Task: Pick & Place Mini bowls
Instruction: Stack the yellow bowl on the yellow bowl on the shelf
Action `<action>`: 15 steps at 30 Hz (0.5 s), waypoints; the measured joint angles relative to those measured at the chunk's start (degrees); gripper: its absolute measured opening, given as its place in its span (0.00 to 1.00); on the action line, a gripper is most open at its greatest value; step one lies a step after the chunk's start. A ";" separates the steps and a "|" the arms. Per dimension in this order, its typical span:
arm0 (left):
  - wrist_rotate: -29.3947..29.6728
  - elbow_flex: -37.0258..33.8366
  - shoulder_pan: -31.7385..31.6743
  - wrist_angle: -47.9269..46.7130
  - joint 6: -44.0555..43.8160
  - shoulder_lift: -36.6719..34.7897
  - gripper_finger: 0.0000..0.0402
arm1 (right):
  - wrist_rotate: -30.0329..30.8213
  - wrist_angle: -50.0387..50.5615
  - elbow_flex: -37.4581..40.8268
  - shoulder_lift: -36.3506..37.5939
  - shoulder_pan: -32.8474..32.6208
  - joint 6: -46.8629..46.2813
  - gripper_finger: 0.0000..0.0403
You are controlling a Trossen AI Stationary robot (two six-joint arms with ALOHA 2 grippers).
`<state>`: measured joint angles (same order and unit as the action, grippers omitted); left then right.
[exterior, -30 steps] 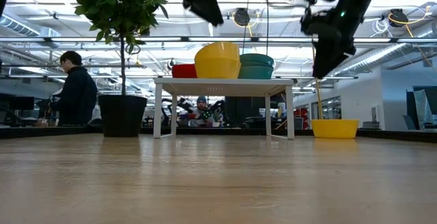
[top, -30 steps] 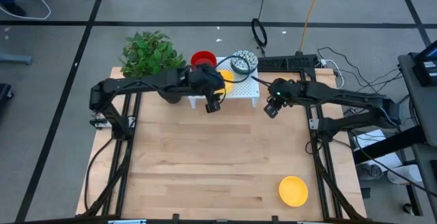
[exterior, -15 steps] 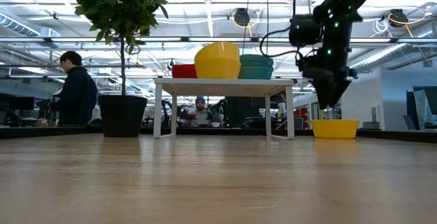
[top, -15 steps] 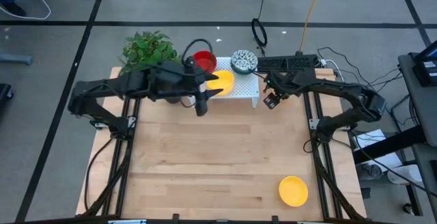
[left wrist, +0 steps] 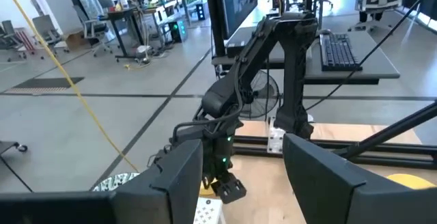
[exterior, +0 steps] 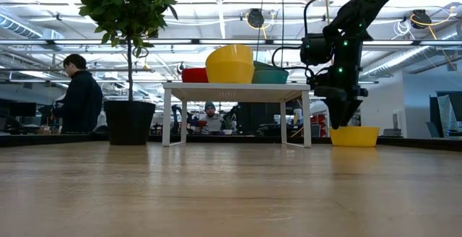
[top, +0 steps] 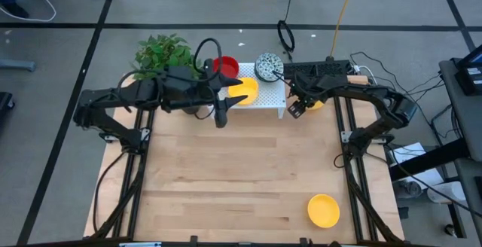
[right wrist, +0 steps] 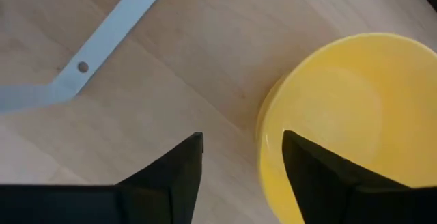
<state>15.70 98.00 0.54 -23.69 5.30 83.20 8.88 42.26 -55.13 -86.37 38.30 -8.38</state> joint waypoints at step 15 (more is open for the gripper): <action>1.36 0.00 0.01 -0.57 2.08 0.04 0.52 | -0.10 5.77 0.02 9.34 -0.50 -1.75 0.28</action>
<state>17.06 98.00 0.56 -24.25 7.38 83.24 8.78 48.03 -55.11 -77.03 37.80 -10.13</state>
